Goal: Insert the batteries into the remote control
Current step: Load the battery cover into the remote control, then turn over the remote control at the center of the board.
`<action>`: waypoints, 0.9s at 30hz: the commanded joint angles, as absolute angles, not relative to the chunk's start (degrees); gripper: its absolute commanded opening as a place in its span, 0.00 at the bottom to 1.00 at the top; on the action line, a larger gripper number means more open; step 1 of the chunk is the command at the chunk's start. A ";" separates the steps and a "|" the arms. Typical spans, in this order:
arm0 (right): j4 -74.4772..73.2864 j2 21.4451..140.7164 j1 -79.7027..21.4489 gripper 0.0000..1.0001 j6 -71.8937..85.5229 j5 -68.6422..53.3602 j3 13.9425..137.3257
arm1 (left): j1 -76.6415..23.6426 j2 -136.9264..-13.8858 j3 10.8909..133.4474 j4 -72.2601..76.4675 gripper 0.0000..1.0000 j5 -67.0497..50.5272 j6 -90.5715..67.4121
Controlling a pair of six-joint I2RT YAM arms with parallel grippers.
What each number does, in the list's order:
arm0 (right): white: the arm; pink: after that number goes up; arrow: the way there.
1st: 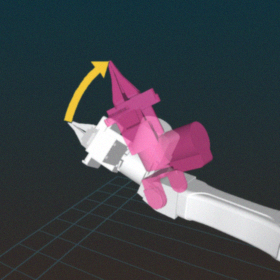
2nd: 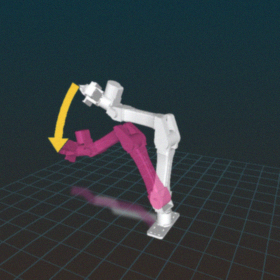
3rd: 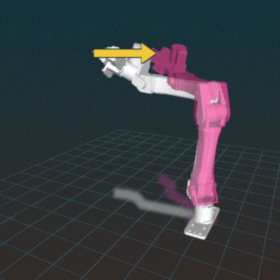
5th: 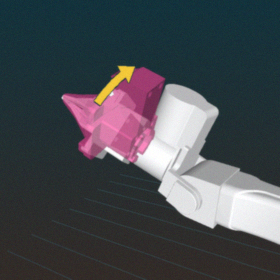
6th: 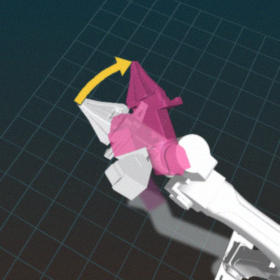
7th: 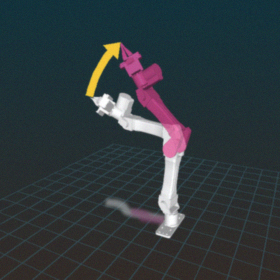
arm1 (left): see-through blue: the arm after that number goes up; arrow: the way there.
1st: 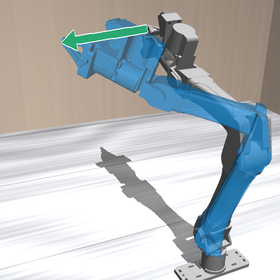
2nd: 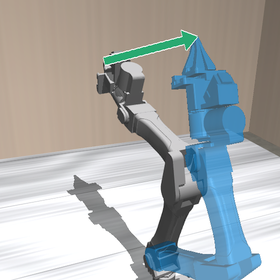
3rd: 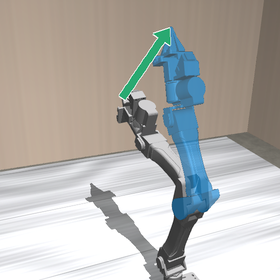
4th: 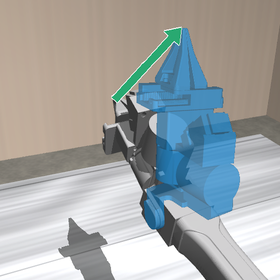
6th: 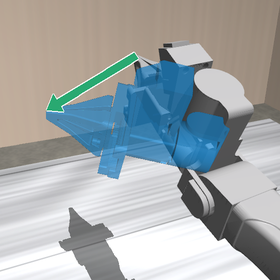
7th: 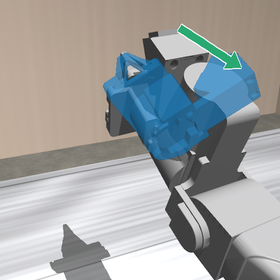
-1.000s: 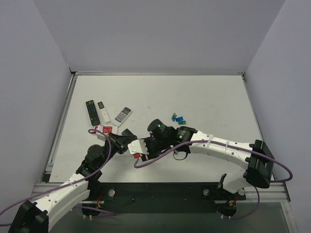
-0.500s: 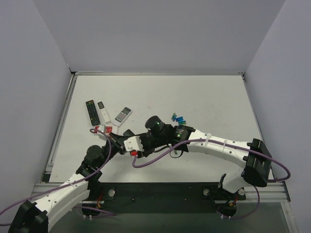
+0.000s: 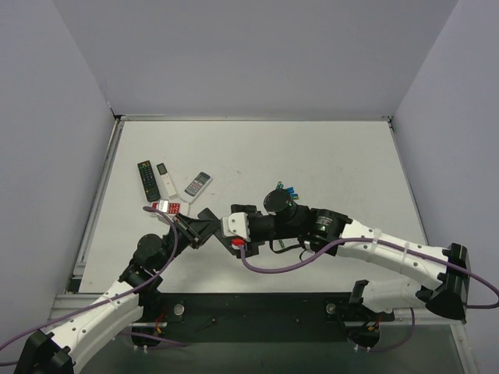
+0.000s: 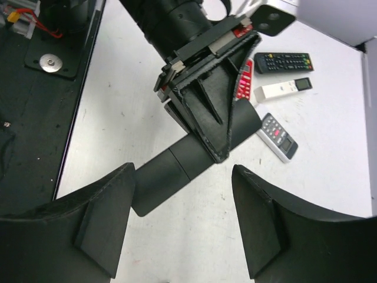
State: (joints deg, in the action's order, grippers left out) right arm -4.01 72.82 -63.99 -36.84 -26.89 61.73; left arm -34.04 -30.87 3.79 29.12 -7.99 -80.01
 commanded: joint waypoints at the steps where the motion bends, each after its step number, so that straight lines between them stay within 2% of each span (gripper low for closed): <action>1: 2.28 67.68 -65.30 0.62 -32.25 -20.40 56.87 | -34.19 -30.76 6.15 27.61 0.00 -6.33 -78.75; 9: 5.09 70.39 -71.18 0.64 -34.19 -9.07 51.07 | -34.19 -31.38 6.85 25.58 0.00 -5.01 -81.65; 16: 14.31 76.11 -76.02 0.64 -35.41 1.39 47.99 | -34.19 -30.94 7.91 22.24 0.00 -4.48 -83.05; 20: 17.48 81.46 -78.57 0.61 -38.66 12.09 47.73 | -34.19 -30.15 7.65 20.75 0.00 -3.96 -84.64; 21: 18.62 82.34 -79.53 0.60 -38.93 14.39 47.46 | -34.19 -29.62 7.47 20.39 0.00 -3.78 -85.33; 24: 23.10 85.16 -81.03 0.46 -41.30 21.15 46.85 | -34.19 -28.75 7.03 19.34 0.00 -3.17 -86.30; 25: 24.42 85.95 -81.91 0.38 -42.35 22.66 46.93 | -34.19 -28.57 7.03 18.81 0.00 -2.90 -86.57; 27: 25.66 88.15 -82.61 0.31 -43.94 26.96 47.02 | -34.19 -27.87 6.68 18.63 0.00 -2.73 -87.27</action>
